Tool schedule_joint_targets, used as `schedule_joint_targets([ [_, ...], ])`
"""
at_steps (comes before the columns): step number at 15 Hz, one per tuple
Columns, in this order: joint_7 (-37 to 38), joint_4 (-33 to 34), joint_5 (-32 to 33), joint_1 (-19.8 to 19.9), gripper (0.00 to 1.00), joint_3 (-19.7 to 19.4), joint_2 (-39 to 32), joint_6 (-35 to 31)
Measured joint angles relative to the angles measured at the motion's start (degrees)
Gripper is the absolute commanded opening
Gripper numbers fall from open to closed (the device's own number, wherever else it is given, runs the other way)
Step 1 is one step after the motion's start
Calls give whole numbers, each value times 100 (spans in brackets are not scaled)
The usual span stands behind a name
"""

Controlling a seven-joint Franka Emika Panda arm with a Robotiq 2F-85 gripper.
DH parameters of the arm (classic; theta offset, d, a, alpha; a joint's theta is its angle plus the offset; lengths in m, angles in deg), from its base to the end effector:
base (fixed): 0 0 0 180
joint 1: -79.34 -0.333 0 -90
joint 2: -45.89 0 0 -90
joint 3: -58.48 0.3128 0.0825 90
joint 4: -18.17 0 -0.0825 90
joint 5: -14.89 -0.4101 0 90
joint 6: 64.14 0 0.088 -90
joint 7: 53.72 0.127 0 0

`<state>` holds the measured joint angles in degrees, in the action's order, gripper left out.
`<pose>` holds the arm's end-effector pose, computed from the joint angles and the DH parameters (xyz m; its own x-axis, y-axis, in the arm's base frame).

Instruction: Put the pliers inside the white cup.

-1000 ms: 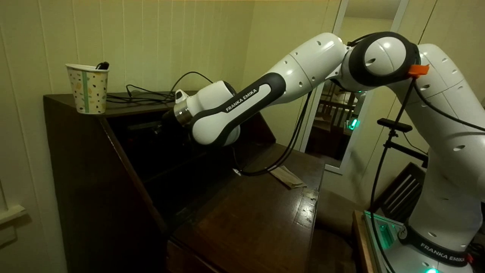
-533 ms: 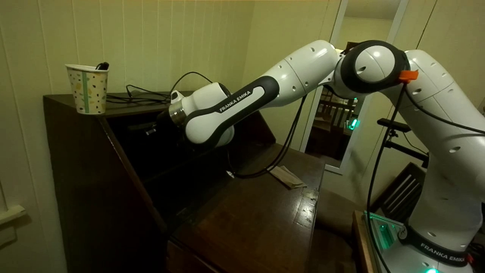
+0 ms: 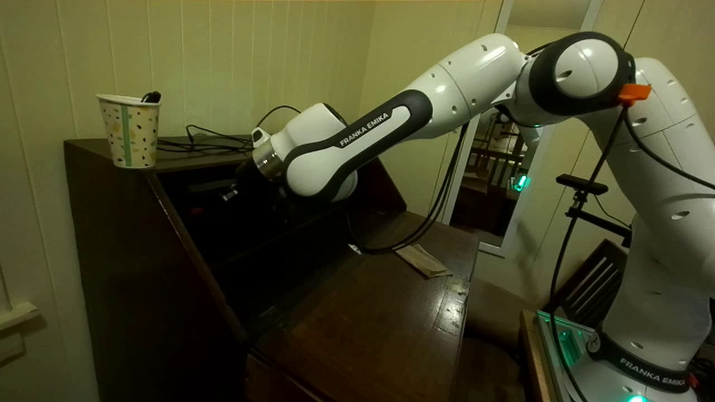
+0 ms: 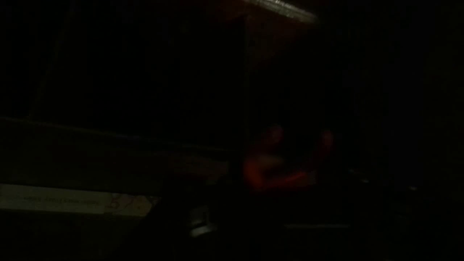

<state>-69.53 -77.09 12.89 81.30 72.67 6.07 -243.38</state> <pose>0.7537 0.1268 0.2704 0.6576 0.2340 0.7161 0.3216 -0.9468 0.0140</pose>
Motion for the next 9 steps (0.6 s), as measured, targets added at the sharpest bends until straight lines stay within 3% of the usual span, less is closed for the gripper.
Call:
schedule_joint_targets([
  [5, -22, -1360, 0, 93, 29, -29, 1334, 1334],
  [9, 31, -2437, 39, 59, 29, -387, 2555, 2473],
])
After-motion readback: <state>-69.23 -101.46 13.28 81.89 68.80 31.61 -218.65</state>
